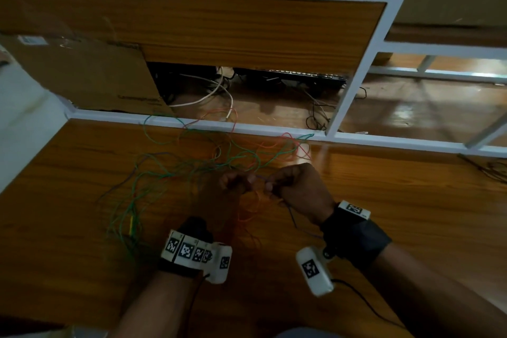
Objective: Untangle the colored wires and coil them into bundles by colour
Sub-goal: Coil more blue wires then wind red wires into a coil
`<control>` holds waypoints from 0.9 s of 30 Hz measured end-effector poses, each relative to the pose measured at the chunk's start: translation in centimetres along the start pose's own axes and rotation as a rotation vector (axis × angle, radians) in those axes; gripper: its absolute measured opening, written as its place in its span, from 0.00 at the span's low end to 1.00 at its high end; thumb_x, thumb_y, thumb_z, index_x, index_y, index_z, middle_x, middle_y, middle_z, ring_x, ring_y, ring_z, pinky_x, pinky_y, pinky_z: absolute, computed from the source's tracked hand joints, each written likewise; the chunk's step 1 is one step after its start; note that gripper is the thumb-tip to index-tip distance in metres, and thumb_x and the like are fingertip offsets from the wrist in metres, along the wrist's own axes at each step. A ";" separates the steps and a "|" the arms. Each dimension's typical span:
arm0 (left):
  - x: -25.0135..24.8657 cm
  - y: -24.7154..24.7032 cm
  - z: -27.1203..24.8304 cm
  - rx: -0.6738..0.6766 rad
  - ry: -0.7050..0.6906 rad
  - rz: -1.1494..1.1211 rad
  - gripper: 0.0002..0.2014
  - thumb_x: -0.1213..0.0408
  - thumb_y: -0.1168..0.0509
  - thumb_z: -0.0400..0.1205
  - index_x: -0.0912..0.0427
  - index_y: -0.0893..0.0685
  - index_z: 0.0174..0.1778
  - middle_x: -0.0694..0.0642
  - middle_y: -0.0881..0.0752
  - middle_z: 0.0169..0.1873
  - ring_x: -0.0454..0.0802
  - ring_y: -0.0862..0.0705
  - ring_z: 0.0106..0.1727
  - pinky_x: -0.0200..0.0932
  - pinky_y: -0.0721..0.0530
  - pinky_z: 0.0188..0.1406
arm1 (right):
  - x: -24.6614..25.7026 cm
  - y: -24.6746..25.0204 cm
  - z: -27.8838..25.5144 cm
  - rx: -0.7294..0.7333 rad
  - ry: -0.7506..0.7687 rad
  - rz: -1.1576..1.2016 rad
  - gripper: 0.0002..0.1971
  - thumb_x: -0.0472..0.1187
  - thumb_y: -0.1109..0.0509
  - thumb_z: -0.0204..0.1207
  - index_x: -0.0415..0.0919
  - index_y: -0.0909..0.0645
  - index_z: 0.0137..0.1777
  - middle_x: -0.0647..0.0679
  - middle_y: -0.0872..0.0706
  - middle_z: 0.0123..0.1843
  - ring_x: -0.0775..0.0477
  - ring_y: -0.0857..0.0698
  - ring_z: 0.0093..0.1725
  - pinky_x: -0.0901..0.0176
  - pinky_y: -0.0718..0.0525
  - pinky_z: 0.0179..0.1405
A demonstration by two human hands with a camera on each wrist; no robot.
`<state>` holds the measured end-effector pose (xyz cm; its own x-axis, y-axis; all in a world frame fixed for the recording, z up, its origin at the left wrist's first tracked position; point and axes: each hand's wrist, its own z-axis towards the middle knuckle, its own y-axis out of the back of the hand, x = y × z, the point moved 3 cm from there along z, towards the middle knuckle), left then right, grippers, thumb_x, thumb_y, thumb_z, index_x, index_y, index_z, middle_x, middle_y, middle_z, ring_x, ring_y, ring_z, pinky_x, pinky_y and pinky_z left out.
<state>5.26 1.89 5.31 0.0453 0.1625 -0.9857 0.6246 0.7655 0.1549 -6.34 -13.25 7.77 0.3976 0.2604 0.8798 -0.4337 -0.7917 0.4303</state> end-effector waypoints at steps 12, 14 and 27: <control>-0.2 1.3 0.3 0.071 0.045 -0.002 0.06 0.67 0.23 0.76 0.66 0.12 0.39 0.60 0.10 0.32 0.50 0.12 0.32 0.38 0.18 0.29 | 0.6 0.1 0.3 -0.115 0.187 -0.469 0.10 0.45 0.30 0.70 0.58 0.07 0.42 0.55 0.06 0.40 0.50 0.10 0.36 0.55 0.11 0.36; 0.1 1.3 0.1 0.061 0.090 -0.105 0.07 0.69 0.21 0.73 0.67 0.11 0.41 0.64 0.10 0.36 0.53 0.11 0.35 0.42 0.16 0.32 | 0.6 -0.3 0.1 -0.083 0.194 -0.488 0.09 0.43 0.28 0.71 0.57 0.07 0.41 0.54 0.06 0.39 0.51 0.11 0.35 0.57 0.13 0.34; -1.5 0.9 -0.6 0.169 -0.002 0.030 0.30 0.71 0.22 0.74 0.51 0.21 0.73 0.53 0.07 0.45 0.45 0.09 0.52 0.47 0.10 0.52 | 1.6 -1.1 0.1 0.419 -0.204 0.043 0.10 0.32 0.30 0.83 0.40 0.09 0.43 0.41 0.05 0.45 0.43 0.07 0.46 0.47 0.10 0.47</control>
<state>5.26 2.69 6.93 0.0678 0.1823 -0.9809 0.7451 0.6445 0.1713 -5.12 -11.96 8.72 0.5554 0.1414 0.8195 -0.1060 -0.9653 0.2385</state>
